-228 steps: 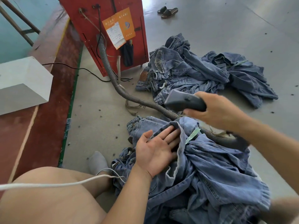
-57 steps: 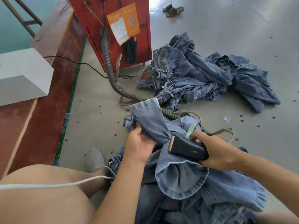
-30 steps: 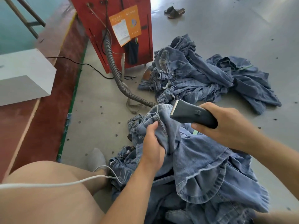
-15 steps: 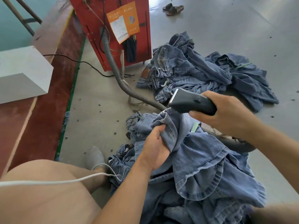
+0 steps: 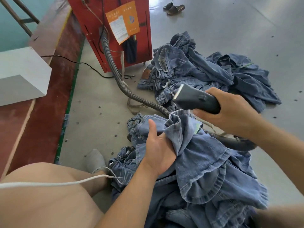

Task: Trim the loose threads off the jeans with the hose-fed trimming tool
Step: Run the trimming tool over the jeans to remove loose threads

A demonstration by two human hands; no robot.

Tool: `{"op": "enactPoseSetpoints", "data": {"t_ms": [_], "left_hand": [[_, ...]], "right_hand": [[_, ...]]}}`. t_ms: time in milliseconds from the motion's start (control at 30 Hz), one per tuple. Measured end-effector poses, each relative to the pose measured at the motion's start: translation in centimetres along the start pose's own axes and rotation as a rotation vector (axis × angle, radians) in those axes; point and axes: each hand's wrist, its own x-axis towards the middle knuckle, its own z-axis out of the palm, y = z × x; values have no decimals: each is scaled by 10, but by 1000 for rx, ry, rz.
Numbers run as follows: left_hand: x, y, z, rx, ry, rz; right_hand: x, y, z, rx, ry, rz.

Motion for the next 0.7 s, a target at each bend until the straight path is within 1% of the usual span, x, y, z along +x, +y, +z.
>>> {"op": "enactPoseSetpoints", "data": {"t_ms": [67, 133, 233, 333, 367, 433, 467, 567, 600, 700], "left_hand": [[1, 0, 7, 34, 72, 10], [3, -7, 13, 174, 171, 79], [6, -23, 17, 409, 319, 161], [-1, -36, 23, 645, 382, 218], [-3, -37, 23, 656, 374, 204], [-8, -34, 26, 580, 359, 137], [-11, -30, 29, 599, 364, 110], [-14, -18, 37, 780, 391, 52], [-14, -15, 38, 793, 406, 41], [-14, -4, 41, 703, 412, -14]], "right_hand": [[-2, 8, 0, -28, -87, 85], [-4, 12, 10, 25, -135, 176], [-5, 8, 27, 145, -114, 241], [-6, 0, 36, 202, -78, 238], [-7, 0, 38, 214, -71, 239], [-10, 1, 39, 244, -90, 235], [-11, 1, 39, 268, -111, 226], [-14, 3, 36, 338, -152, 174], [-14, 3, 35, 345, -159, 160], [-15, 4, 28, 412, -213, 139]]}}
